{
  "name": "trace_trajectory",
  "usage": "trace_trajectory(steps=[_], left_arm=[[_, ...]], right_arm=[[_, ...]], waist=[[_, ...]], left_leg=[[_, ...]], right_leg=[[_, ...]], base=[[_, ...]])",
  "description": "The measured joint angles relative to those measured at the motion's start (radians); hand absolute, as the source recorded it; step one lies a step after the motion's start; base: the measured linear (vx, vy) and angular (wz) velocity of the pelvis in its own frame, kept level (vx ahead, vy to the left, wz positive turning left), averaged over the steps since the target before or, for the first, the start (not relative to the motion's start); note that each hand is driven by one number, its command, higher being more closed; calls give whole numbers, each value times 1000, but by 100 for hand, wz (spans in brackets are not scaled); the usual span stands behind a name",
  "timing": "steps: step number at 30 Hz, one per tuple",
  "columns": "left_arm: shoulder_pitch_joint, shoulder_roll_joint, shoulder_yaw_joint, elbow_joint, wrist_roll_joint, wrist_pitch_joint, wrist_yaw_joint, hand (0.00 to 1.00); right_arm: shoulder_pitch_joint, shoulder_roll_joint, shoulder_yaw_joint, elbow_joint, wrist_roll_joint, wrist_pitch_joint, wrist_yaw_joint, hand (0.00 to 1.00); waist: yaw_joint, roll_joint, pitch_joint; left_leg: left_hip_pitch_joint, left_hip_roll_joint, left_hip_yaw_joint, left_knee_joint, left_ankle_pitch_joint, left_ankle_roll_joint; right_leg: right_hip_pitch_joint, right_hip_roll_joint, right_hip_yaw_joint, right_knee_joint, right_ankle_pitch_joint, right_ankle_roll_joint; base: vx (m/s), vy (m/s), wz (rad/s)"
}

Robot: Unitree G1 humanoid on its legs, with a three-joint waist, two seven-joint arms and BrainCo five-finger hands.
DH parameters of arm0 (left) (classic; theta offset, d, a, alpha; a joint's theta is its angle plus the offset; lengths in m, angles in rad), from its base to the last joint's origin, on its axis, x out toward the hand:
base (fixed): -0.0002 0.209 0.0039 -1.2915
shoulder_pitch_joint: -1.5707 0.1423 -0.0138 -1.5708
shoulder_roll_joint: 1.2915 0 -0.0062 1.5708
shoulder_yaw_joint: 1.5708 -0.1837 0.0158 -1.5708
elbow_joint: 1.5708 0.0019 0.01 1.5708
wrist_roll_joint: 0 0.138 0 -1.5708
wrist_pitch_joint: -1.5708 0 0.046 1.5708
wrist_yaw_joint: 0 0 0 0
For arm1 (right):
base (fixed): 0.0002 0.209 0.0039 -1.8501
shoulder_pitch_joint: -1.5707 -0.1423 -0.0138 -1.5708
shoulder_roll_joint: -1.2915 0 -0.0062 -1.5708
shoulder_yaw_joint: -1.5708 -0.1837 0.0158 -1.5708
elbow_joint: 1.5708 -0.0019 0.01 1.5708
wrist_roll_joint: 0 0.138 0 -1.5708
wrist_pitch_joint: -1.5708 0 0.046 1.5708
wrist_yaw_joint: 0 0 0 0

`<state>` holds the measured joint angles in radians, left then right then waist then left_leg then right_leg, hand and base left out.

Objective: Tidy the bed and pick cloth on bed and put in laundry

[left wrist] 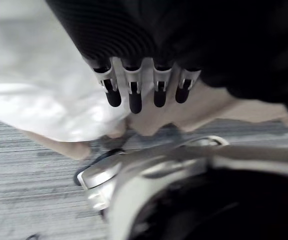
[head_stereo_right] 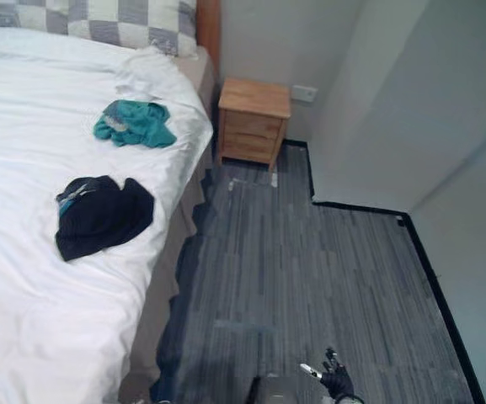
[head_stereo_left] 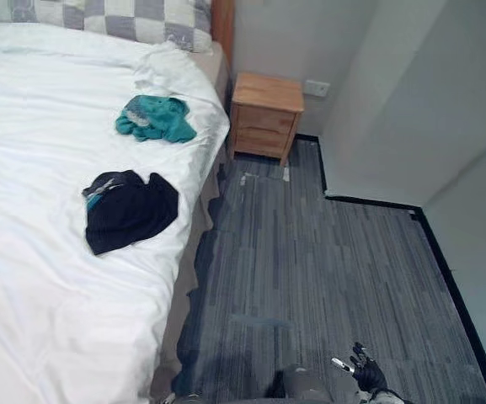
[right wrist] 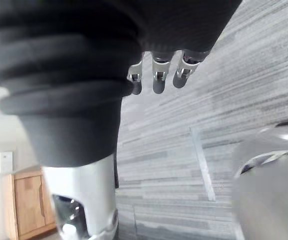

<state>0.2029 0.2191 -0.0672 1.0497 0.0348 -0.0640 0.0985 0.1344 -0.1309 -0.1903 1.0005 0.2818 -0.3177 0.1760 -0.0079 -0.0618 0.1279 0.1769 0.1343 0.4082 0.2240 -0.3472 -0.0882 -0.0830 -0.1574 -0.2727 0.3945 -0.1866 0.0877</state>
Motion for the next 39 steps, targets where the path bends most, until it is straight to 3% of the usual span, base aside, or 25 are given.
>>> trace_trajectory(steps=[1, 2, 5, 7, 8, 17, 21, 28, 29, 30, 31, 32, 33, 34, 36, 39], left_arm=[[-38, -10, -1, 0, -1, -24, 14, 0], [-66, -24, 1, 0, -1, -41, 26, 0], [-124, -52, 1, -8, -1, -84, 56, 0], [-141, -58, 1, -17, -1, -100, 56, 0], [-195, -56, 42, 71, -1, -96, 75, 0], [-194, -56, 42, 71, -7, -96, 74, 0], [-181, -56, 57, 72, -80, -88, 70, 0], [-130, -59, 183, 86, -185, -56, 29, 0], [-119, -63, 220, 81, -212, -56, 30, 0], [-82, -63, 251, 66, -236, -57, 33, 0], [-65, -55, 254, 55, -247, -57, 35, 0], [-53, -51, 253, 29, -256, -56, 35, 0], [-44, -56, 243, 11, -262, -56, 34, 0], [-45, -79, 240, 11, -263, -56, 32, 0], [-39, -107, 238, 9, -264, -56, 30, 0], [-40, -116, 227, -4, -276, -56, 27, 0]], right_arm=[[-27, -4, 3, 2, -7, -2, 3, 0], [-44, -10, 7, 5, -8, 2, 4, 0], [-25, -33, 8, 20, -14, 39, 14, 0], [-6, -39, 9, 20, -46, 44, 18, 0], [21, -27, 7, 88, -28, 121, 48, 0], [22, -27, 7, 88, -27, 122, 46, 0], [22, -26, -6, 95, 0, 148, 16, 0], [34, -7, -90, 129, 36, 193, -21, 0], [32, -4, -103, 131, 31, 201, -22, 0], [19, 6, -101, 132, 29, 212, -20, 0], [15, 6, -100, 133, 28, 216, -20, 0], [16, 1, -95, 132, 28, 217, -20, 0], [16, -19, -86, 131, 35, 219, -21, 0], [4, -36, -83, 129, 35, 223, -27, 0], [-45, -63, -91, 116, 34, 223, -28, 0], [-96, -72, -120, 106, 30, 223, -26, 0]], waist=[[9, 29, -6], [4, 52, -5], [-29, 73, -21], [-42, 70, -30], [-54, 50, -27], [-54, 51, -27], [-53, 53, -23], [-52, 63, -12], [-48, 76, -3], [-36, 76, -3], [-33, 75, -1], [-34, 73, 1], [-25, 78, 16], [0, 90, 30], [9, 97, 49], [8, 117, 75]], left_leg=[[-7, 17, 29, -52, 36, -12], [-8, 31, 57, -73, 56, -18], [11, 34, 72, -101, 89, -17], [15, 32, 62, -102, 89, -17], [-2, -64, -73, -138, 100, 8], [-4, -65, -78, -138, 100, 8], [-7, -68, -86, -138, 100, 8], [18, -59, -46, -140, 95, 14], [33, -30, -3, -118, 75, -22], [-11, 23, 31, 31, 44, -71], [-53, 65, 31, 167, 40, -77], [-106, 105, 6, 327, 48, -67], [-180, 126, -64, 511, 78, -20], [-202, 93, -143, 543, 46, -20], [-230, 9, -196, 440, -9, -25], [-262, -59, -171, 146, 50, 19]], right_leg=[[31, 61, 1, -174, 65, -31], [41, 93, 7, -249, 121, -44], [115, 136, 31, -426, 212, -55], [143, 144, 37, -485, 235, -52], [135, 54, -20, -494, 281, 0], [136, 53, -25, -494, 281, 0], [135, 50, -29, -494, 283, 3], [138, 61, -15, -495, 291, 7], [141, 80, -24, -495, 273, -12], [160, 99, -56, -462, 205, -61], [147, 99, -69, -378, 152, -75], [151, 104, -75, -344, 116, -76], [184, 112, -49, -359, 118, -63], [201, 111, -15, -356, 117, -75], [193, 88, 16, -342, 115, -78], [194, 69, 40, -344, 105, -64]], base=[[-2, -200, -139], [-47, -242, -123], [-72, -172, -49], [-51, -120, -18], [0, 0, 0], [0, 0, 1], [0, 0, 3], [-9, -9, -16], [-13, -126, -62], [-2, -158, -72], [81, -213, -53], [84, -175, -31], [107, -139, -47], [81, -49, -56], [98, 26, -65], [116, 54, -28]])
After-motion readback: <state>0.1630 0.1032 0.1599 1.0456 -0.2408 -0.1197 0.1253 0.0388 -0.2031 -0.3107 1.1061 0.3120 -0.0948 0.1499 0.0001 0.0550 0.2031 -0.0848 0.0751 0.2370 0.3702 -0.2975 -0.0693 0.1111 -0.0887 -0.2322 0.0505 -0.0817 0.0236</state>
